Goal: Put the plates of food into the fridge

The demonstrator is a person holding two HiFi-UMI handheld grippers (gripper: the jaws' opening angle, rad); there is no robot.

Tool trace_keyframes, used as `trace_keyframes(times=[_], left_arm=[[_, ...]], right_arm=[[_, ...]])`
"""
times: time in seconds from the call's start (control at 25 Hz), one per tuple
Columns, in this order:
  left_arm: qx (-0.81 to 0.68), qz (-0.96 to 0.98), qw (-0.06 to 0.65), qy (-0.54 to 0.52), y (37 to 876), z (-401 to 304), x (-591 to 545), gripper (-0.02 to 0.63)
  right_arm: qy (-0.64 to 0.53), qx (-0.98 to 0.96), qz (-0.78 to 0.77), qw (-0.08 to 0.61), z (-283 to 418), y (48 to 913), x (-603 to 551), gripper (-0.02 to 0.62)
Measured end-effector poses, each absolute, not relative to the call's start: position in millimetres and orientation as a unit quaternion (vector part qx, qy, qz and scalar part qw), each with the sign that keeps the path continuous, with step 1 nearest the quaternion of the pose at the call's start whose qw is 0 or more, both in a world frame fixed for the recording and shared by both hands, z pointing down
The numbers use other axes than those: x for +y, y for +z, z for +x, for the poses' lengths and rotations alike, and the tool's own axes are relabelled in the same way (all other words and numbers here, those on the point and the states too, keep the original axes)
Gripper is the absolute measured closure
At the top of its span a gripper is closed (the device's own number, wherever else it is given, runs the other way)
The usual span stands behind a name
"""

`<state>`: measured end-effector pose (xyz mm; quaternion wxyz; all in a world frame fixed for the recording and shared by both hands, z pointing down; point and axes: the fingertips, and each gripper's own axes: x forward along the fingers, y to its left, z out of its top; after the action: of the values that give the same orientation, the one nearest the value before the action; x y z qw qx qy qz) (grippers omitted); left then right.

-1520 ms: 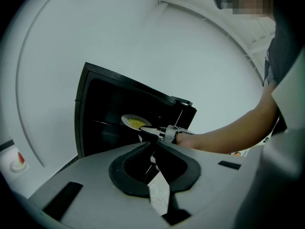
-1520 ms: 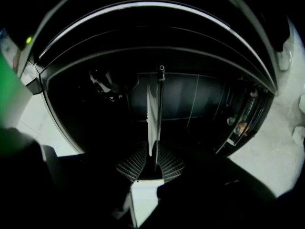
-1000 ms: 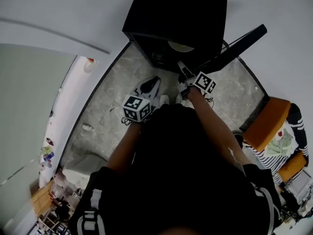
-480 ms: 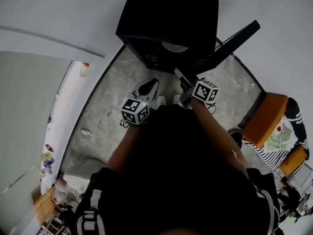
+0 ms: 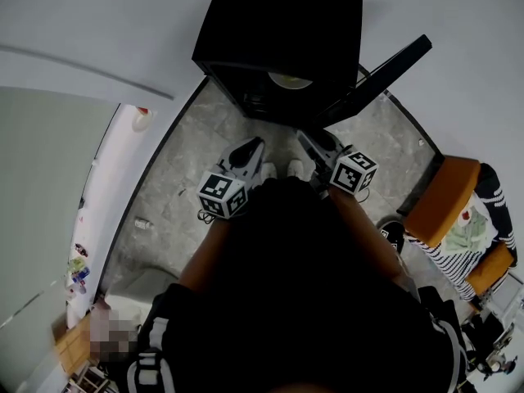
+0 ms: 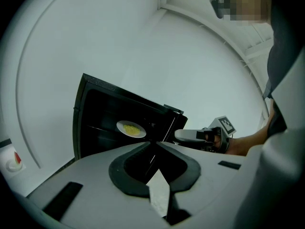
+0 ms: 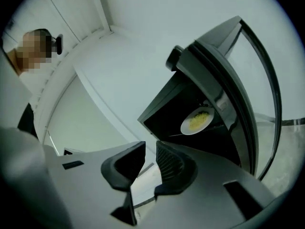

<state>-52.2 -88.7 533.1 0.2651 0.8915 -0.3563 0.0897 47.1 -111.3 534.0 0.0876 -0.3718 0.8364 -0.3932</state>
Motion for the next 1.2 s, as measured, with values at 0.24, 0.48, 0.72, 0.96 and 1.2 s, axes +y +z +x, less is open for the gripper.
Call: trace_keyframes(times=[0.24, 0.48, 0.72, 0.96, 1.2], left_arm=[[-0.362, 0.892, 0.258, 0.086, 522.6, -56.6, -87.4, 0.569], [-0.367, 0.889, 0.259, 0.085, 520.6, -59.9, -85.9, 0.569], [-0.365, 0.891, 0.255, 0.085, 517.9, -56.4, -83.5, 0.569], [-0.351, 0.897, 0.255, 0.082, 513.8, -48.8, -78.3, 0.569], [-0.352, 0.898, 0.251, 0.085, 512.1, -49.3, -75.4, 0.569]], right_arm=[[-0.366, 0.859, -0.352, 0.071, 49.3, 516.1, -96.8, 0.557], [-0.331, 0.878, -0.341, 0.056, 51.2, 496.7, -81.8, 0.563], [-0.292, 0.895, -0.336, 0.039, 53.7, 482.9, -71.6, 0.566], [-0.285, 0.898, -0.333, 0.041, 61.7, 476.5, -65.6, 0.566], [-0.271, 0.903, -0.332, 0.044, 69.1, 466.2, -57.4, 0.566]])
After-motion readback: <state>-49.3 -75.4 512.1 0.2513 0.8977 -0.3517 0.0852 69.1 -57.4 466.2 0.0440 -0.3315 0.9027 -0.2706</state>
